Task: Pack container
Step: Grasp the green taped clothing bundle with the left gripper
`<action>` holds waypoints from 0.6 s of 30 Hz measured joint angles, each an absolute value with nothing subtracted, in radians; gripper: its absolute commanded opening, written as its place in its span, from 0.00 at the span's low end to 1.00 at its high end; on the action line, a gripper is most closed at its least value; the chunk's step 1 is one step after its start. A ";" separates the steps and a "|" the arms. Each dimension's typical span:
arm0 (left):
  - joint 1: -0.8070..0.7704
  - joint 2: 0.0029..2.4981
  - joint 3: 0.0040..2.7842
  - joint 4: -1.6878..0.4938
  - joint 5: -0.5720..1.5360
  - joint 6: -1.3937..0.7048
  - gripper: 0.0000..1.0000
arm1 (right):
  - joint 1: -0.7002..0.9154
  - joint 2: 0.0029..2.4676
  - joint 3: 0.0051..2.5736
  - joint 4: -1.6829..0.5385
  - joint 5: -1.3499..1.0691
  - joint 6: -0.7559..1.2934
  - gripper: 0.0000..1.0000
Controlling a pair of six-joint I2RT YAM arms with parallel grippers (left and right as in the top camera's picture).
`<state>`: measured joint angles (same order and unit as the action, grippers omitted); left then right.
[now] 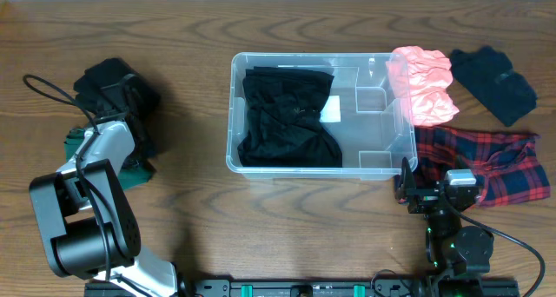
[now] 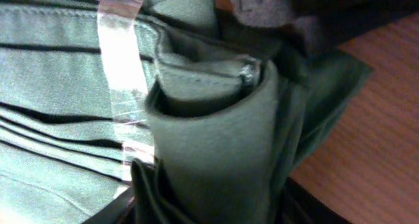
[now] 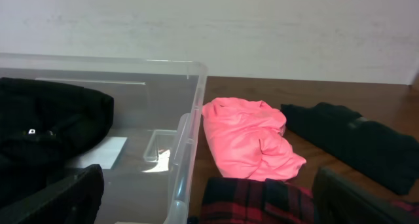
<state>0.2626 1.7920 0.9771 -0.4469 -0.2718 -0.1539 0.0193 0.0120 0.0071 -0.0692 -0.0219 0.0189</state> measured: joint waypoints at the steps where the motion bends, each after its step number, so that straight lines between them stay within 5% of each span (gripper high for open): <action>1: 0.263 1.792 0.977 -0.447 -0.276 -0.153 0.36 | 0.019 0.012 0.007 -0.069 -0.022 0.019 0.99; 7: 0.265 1.789 0.981 -0.447 -0.293 -0.140 0.06 | 0.019 0.012 0.007 -0.069 -0.022 0.019 0.99; 18: 0.265 1.728 0.972 -0.497 -0.232 -0.134 0.06 | 0.019 0.012 0.007 -0.069 -0.022 0.019 0.99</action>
